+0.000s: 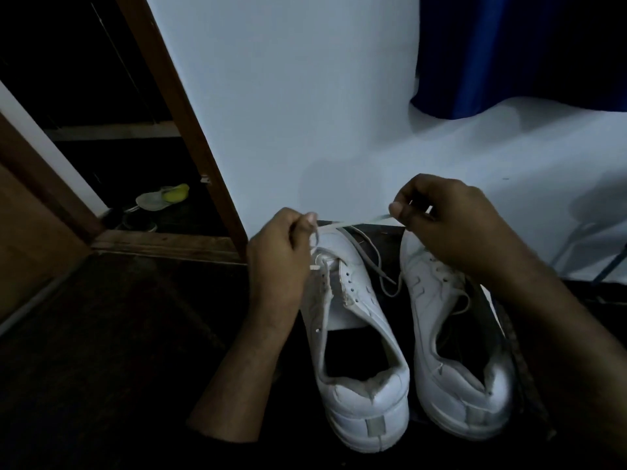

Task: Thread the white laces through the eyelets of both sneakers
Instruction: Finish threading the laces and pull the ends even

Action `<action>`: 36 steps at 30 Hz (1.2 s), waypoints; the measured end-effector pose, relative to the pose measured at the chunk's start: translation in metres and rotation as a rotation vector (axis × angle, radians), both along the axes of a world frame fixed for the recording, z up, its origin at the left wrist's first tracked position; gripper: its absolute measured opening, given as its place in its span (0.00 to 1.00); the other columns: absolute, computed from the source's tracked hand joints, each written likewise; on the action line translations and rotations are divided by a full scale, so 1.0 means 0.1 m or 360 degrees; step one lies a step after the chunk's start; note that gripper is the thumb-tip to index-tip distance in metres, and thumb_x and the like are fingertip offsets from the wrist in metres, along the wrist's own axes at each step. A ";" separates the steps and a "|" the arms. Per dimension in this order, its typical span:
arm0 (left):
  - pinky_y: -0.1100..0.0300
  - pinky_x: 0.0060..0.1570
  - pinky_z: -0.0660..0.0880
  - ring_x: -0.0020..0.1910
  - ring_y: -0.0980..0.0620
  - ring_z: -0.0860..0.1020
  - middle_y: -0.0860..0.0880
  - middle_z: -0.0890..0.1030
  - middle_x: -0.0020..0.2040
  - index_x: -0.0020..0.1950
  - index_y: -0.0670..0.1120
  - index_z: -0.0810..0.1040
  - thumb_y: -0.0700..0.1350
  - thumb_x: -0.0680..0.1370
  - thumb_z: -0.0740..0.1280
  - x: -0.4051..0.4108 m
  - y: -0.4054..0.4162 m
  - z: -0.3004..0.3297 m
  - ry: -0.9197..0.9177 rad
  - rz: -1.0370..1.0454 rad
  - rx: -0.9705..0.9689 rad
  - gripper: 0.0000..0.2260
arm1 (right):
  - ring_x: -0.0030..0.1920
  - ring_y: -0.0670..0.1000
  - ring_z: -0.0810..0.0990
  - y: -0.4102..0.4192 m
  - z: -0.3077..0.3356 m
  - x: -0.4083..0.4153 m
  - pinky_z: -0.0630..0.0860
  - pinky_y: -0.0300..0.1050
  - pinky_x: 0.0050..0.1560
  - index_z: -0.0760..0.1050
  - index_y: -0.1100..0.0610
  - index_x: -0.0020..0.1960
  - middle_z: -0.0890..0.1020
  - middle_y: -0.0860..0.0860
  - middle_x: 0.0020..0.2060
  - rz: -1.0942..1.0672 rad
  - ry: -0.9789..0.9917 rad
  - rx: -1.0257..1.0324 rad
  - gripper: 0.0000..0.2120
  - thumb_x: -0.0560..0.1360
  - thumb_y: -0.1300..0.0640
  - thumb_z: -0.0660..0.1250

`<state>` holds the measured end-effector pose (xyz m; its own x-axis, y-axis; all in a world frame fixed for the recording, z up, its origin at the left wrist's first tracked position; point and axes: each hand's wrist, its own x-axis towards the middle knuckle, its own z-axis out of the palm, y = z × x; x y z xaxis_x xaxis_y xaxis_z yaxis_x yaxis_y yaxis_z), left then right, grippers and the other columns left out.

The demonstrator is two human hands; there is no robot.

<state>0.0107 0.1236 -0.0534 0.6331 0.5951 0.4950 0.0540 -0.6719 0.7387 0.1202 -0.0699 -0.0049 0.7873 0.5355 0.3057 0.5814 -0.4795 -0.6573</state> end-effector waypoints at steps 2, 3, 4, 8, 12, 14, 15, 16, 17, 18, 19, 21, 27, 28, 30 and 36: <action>0.49 0.48 0.78 0.44 0.52 0.79 0.51 0.81 0.44 0.43 0.47 0.83 0.53 0.82 0.67 0.01 0.07 -0.07 0.0118 0.0150 0.0107 0.13 | 0.40 0.41 0.77 0.02 -0.01 -0.01 0.69 0.36 0.39 0.78 0.47 0.46 0.82 0.43 0.40 0.0034 0.0023 0.0054 0.05 0.79 0.48 0.67; 0.49 0.53 0.78 0.49 0.52 0.79 0.52 0.78 0.49 0.44 0.48 0.84 0.54 0.81 0.69 0.02 0.06 -0.07 0.0112 0.0114 0.0137 0.12 | 0.39 0.41 0.78 0.05 0.00 -0.04 0.70 0.37 0.39 0.79 0.47 0.45 0.82 0.43 0.40 0.0097 0.0045 0.0052 0.05 0.79 0.48 0.67; 0.50 0.56 0.77 0.54 0.52 0.78 0.53 0.76 0.53 0.45 0.48 0.84 0.54 0.80 0.69 0.04 0.02 -0.06 0.0066 -0.0023 0.0128 0.12 | 0.38 0.41 0.79 0.09 -0.01 -0.06 0.70 0.37 0.39 0.79 0.46 0.45 0.83 0.43 0.39 0.0181 0.0070 0.0032 0.05 0.79 0.49 0.67; 0.54 0.56 0.79 0.56 0.57 0.82 0.57 0.83 0.53 0.48 0.51 0.83 0.55 0.81 0.66 0.03 -0.18 0.02 0.0041 -0.0744 -0.0053 0.10 | 0.39 0.49 0.82 0.18 -0.02 -0.14 0.79 0.50 0.43 0.80 0.47 0.48 0.85 0.45 0.39 0.0453 0.0161 0.0052 0.05 0.79 0.55 0.67; 0.54 0.47 0.80 0.44 0.57 0.83 0.57 0.83 0.40 0.43 0.55 0.80 0.51 0.83 0.67 0.01 -0.18 0.07 0.0022 -0.0756 -0.0160 0.09 | 0.39 0.64 0.81 0.15 0.00 -0.16 0.79 0.63 0.44 0.79 0.51 0.49 0.84 0.55 0.38 0.0501 0.0380 0.0320 0.03 0.81 0.55 0.66; 0.55 0.42 0.78 0.39 0.55 0.81 0.55 0.81 0.35 0.41 0.52 0.79 0.49 0.82 0.68 0.01 -0.13 0.05 -0.0026 -0.0471 -0.0177 0.10 | 0.36 0.60 0.79 0.13 0.01 -0.17 0.77 0.54 0.41 0.78 0.56 0.50 0.82 0.55 0.35 0.0493 0.0547 0.0517 0.05 0.82 0.56 0.66; 0.54 0.42 0.78 0.38 0.53 0.81 0.54 0.81 0.34 0.40 0.50 0.79 0.50 0.82 0.69 0.01 -0.09 0.04 0.0028 -0.0272 -0.0137 0.11 | 0.36 0.57 0.77 0.12 0.03 -0.17 0.76 0.49 0.40 0.78 0.58 0.50 0.81 0.54 0.34 0.0487 0.0618 0.0605 0.05 0.82 0.56 0.65; 0.51 0.43 0.79 0.38 0.50 0.81 0.52 0.81 0.34 0.40 0.48 0.79 0.52 0.82 0.68 0.01 -0.03 0.00 0.0131 -0.0074 -0.0079 0.13 | 0.36 0.54 0.76 0.12 0.05 -0.17 0.76 0.46 0.40 0.77 0.59 0.50 0.79 0.53 0.34 0.0480 0.0674 0.0686 0.06 0.82 0.57 0.65; 0.49 0.45 0.78 0.39 0.48 0.81 0.52 0.81 0.34 0.39 0.48 0.79 0.53 0.82 0.68 0.00 0.02 -0.03 0.0261 0.0101 -0.0019 0.14 | 0.36 0.53 0.76 0.11 0.05 -0.17 0.76 0.44 0.40 0.77 0.60 0.50 0.78 0.53 0.33 0.0470 0.0707 0.0752 0.07 0.82 0.57 0.65; 0.48 0.48 0.78 0.41 0.46 0.81 0.52 0.81 0.36 0.40 0.47 0.80 0.55 0.81 0.68 -0.01 0.05 -0.05 0.0372 0.0226 0.0037 0.15 | 0.36 0.52 0.75 0.11 0.06 -0.17 0.76 0.44 0.40 0.77 0.61 0.50 0.77 0.52 0.33 0.0453 0.0701 0.0781 0.08 0.82 0.56 0.65; 0.46 0.52 0.77 0.45 0.46 0.81 0.51 0.82 0.39 0.41 0.48 0.81 0.56 0.81 0.68 -0.01 0.07 -0.06 0.0408 0.0282 0.0083 0.14 | 0.35 0.51 0.75 0.11 0.06 -0.17 0.76 0.44 0.40 0.77 0.60 0.50 0.77 0.51 0.32 0.0429 0.0648 0.0758 0.08 0.82 0.55 0.65; 0.49 0.59 0.76 0.53 0.52 0.79 0.51 0.79 0.50 0.44 0.48 0.84 0.54 0.80 0.70 -0.01 0.05 -0.03 0.0249 0.0157 0.0132 0.12 | 0.33 0.46 0.75 0.11 0.04 -0.16 0.74 0.43 0.38 0.79 0.55 0.48 0.78 0.47 0.31 0.0365 0.0468 0.0573 0.08 0.82 0.53 0.65; 0.46 0.58 0.79 0.57 0.51 0.82 0.53 0.83 0.52 0.48 0.45 0.82 0.48 0.82 0.67 0.03 -0.25 0.05 -0.0110 -0.0795 -0.0099 0.09 | 0.31 0.40 0.77 0.18 -0.02 -0.22 0.71 0.36 0.35 0.77 0.54 0.52 0.82 0.47 0.33 0.0516 0.0480 0.0207 0.06 0.83 0.60 0.62; 0.45 0.55 0.79 0.54 0.51 0.83 0.53 0.84 0.49 0.47 0.46 0.82 0.49 0.82 0.67 0.04 -0.26 0.05 -0.0075 -0.0809 -0.0115 0.09 | 0.31 0.41 0.76 0.19 -0.02 -0.22 0.71 0.36 0.35 0.75 0.55 0.52 0.81 0.46 0.33 0.0534 0.0511 0.0222 0.05 0.83 0.61 0.61; 0.49 0.48 0.80 0.47 0.52 0.83 0.52 0.84 0.42 0.45 0.49 0.81 0.50 0.83 0.67 0.04 -0.24 0.07 -0.0025 -0.0765 -0.0166 0.09 | 0.31 0.47 0.75 0.19 -0.03 -0.23 0.71 0.43 0.35 0.73 0.54 0.52 0.82 0.49 0.32 0.0519 0.0559 0.0250 0.03 0.83 0.58 0.61; 0.46 0.52 0.77 0.39 0.52 0.80 0.56 0.79 0.33 0.39 0.52 0.78 0.52 0.82 0.68 0.01 -0.05 0.00 0.0307 0.0084 0.0112 0.12 | 0.32 0.46 0.74 0.16 0.01 -0.20 0.72 0.46 0.37 0.76 0.49 0.48 0.81 0.48 0.32 0.0376 0.0535 0.0462 0.06 0.82 0.50 0.64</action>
<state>0.0114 0.1183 -0.0533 0.6890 0.5983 0.4089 0.2264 -0.7138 0.6628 0.1002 -0.0535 -0.0043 0.7351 0.6417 0.2187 0.3852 -0.1299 -0.9136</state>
